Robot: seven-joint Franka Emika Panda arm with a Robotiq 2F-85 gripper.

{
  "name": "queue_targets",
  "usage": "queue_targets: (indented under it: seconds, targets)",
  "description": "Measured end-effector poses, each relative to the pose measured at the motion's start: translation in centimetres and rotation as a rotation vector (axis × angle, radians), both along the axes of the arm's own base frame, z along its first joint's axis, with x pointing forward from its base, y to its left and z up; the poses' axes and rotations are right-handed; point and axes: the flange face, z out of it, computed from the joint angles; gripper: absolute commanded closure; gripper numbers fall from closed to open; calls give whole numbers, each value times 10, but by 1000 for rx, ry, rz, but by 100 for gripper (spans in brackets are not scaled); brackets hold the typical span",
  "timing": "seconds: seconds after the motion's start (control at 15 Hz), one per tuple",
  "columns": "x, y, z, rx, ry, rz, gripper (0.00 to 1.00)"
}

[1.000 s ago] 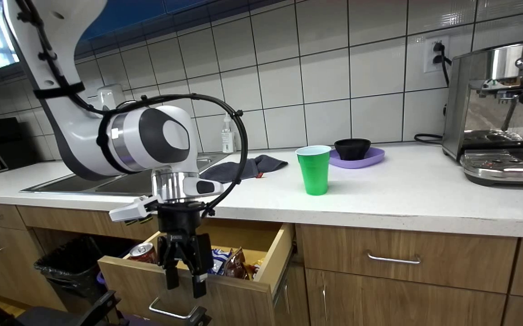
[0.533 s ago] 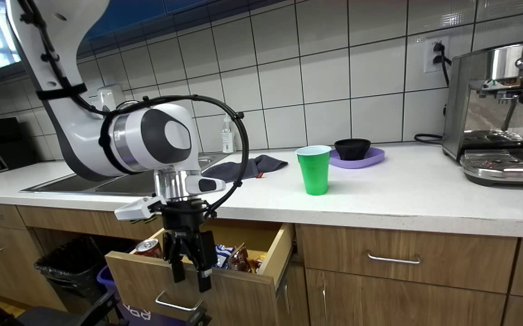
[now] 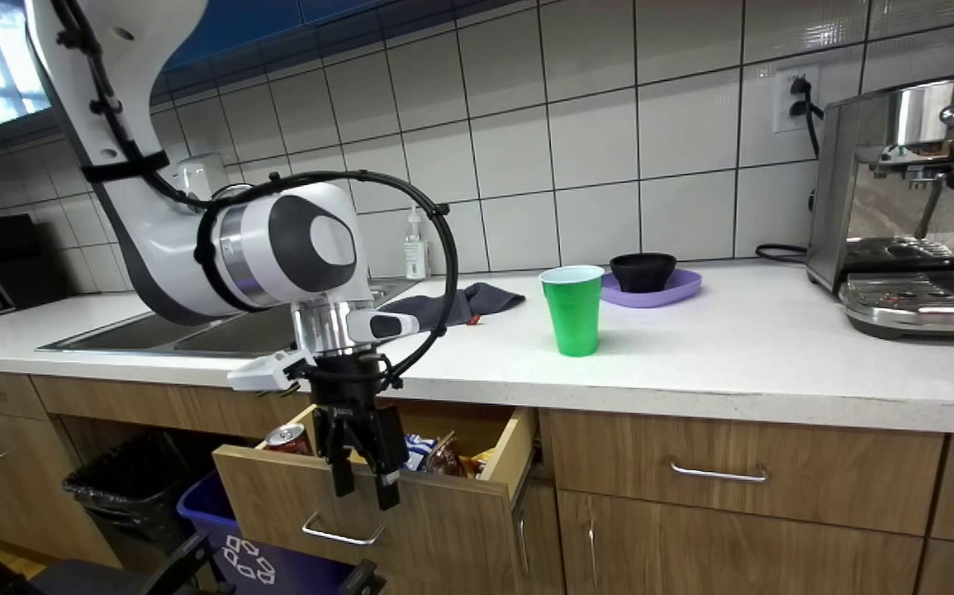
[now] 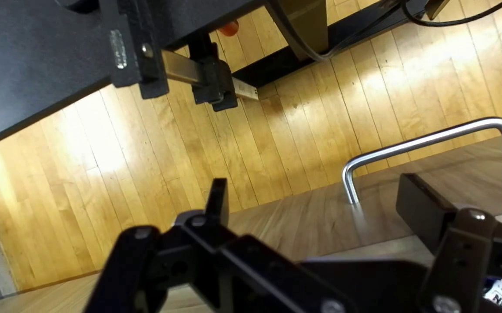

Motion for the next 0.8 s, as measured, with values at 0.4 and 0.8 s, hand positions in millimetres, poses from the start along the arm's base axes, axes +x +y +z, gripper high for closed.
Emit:
queue_targets:
  seconds: [0.4, 0.8]
  targets:
    - [19, 1, 0, -12, -30, -6, 0]
    - [36, 1, 1, -19, -50, -1, 0]
